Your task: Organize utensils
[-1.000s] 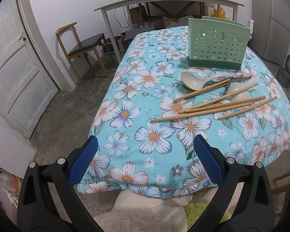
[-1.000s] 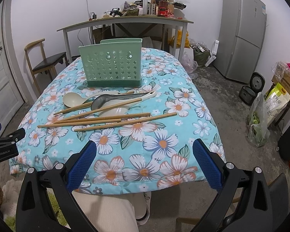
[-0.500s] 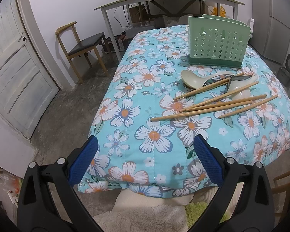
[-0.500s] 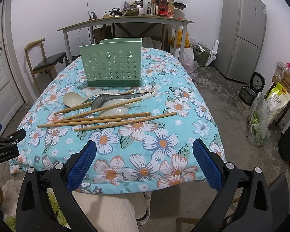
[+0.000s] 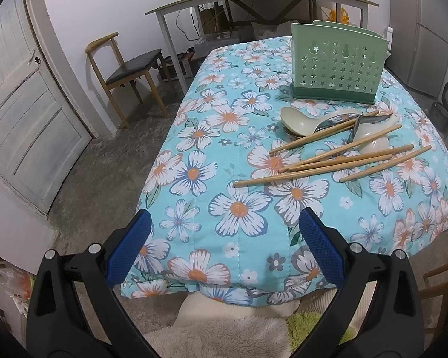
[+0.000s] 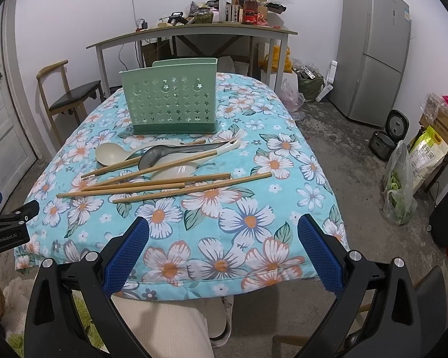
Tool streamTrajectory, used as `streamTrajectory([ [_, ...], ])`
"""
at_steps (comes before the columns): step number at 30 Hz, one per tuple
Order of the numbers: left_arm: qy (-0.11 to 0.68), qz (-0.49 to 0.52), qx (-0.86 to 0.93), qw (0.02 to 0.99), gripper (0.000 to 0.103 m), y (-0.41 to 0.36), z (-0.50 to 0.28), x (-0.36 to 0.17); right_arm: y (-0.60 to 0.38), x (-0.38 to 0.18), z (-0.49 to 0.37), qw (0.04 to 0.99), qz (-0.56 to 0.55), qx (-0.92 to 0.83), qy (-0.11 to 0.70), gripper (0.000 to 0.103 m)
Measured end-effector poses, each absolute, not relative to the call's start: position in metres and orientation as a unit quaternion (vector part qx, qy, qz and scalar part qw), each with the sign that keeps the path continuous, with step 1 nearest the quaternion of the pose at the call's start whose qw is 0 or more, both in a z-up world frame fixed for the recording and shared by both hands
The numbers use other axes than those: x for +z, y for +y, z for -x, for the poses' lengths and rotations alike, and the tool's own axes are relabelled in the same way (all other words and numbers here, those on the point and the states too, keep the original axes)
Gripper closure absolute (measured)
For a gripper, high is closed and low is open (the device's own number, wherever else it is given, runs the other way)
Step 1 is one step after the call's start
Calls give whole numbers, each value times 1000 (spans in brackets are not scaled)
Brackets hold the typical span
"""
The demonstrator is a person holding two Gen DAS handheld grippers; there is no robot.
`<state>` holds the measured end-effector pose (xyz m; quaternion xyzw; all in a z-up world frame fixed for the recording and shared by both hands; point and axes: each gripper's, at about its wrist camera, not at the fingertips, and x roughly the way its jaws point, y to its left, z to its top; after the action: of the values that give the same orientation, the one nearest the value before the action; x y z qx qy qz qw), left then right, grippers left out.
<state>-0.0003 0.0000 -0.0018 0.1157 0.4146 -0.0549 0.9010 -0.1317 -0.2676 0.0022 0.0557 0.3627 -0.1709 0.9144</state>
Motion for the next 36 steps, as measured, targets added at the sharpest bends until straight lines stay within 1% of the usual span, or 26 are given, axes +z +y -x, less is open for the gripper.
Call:
streamTrajectory([
  [10, 420, -121, -64, 897, 7, 3, -6, -8, -277, 4, 117, 911, -64, -182, 364, 6],
  [20, 439, -114, -109, 885, 7, -4, -38, -14, -279, 7, 90, 911, -68, -187, 360, 6],
  [26, 451, -75, -134, 879, 7, 11, -56, -11, -275, 9, 69, 916, -72, -181, 351, 6],
  [36, 465, 4, -230, 855, 7, 25, -92, -15, -250, -5, 28, 922, -53, -145, 356, 6],
])
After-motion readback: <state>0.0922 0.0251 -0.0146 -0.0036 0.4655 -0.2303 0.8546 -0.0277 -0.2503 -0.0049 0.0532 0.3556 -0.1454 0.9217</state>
